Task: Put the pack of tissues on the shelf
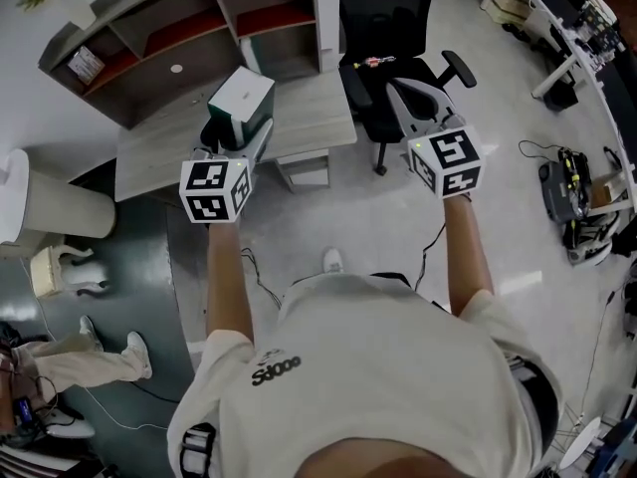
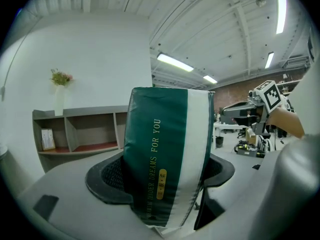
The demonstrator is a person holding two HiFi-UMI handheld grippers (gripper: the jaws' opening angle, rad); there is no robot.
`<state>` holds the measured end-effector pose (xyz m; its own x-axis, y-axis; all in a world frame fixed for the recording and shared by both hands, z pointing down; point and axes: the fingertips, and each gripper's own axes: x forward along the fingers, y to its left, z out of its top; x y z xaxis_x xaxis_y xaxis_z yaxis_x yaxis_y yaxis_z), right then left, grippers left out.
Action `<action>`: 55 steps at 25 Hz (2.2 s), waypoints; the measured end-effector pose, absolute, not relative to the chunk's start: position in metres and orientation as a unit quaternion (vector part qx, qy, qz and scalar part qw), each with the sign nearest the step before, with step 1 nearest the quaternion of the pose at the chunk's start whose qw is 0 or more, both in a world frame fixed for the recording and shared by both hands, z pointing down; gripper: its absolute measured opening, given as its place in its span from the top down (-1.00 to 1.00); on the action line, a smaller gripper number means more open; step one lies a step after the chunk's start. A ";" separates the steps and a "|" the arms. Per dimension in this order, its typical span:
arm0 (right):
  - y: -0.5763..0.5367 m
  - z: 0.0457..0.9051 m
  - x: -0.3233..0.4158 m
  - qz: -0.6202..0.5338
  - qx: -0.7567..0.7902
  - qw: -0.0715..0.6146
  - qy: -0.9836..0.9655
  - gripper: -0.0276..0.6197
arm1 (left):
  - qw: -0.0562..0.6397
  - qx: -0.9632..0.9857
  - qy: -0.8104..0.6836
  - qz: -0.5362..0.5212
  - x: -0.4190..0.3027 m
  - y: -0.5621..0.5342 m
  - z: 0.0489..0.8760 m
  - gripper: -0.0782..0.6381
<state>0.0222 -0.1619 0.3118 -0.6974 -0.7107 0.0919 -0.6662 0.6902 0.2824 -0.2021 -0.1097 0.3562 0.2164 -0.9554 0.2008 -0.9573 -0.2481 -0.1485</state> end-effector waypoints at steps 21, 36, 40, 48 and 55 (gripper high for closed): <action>-0.340 0.338 -0.033 -0.090 0.362 0.101 -0.922 0.90 | 0.008 0.773 -0.617 0.149 -0.252 -0.284 0.372 -0.31; -0.513 0.344 -0.056 -0.049 0.345 0.107 -0.931 0.90 | 0.006 0.750 -0.629 0.203 -0.277 -0.462 0.370 -0.31; -0.536 0.343 -0.063 -0.051 0.340 0.110 -0.933 0.90 | -0.009 0.740 -0.630 0.236 -0.283 -0.495 0.372 -0.31; -0.572 0.359 -0.075 -0.039 0.335 0.124 -0.933 0.90 | -0.048 0.700 -0.625 0.342 -0.300 -0.552 0.399 -0.32; -0.585 0.375 -0.083 -0.028 0.332 0.138 -0.933 0.90 | -0.084 0.670 -0.597 0.434 -0.306 -0.582 0.428 -0.33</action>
